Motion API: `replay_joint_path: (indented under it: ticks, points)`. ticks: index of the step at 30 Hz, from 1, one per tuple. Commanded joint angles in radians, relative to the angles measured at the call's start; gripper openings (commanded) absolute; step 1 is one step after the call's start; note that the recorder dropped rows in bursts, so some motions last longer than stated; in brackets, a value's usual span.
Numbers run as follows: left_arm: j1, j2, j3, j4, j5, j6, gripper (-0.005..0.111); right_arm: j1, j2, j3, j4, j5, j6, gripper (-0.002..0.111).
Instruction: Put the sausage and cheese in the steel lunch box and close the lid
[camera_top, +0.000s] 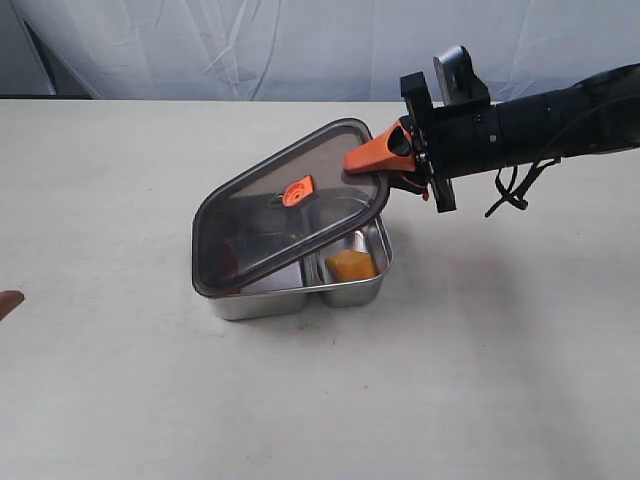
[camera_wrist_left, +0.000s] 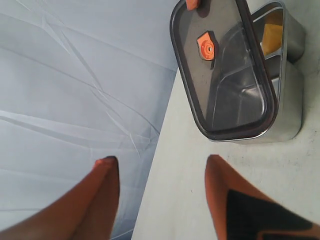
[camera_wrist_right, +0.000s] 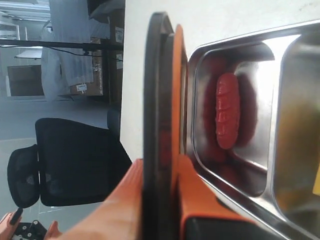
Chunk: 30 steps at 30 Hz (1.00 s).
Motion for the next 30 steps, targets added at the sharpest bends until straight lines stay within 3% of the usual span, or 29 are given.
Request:
replay_joint_path:
  ticks: [1, 30]
  points:
    - [-0.004, -0.004, 0.005, -0.002, -0.005, -0.011, 0.050, 0.002, -0.002, 0.004, 0.003, 0.015, -0.013, -0.001]
    - [-0.004, -0.004, 0.005, -0.008, -0.005, -0.011, 0.050, 0.002, -0.002, 0.004, -0.224, -0.148, 0.040, -0.001]
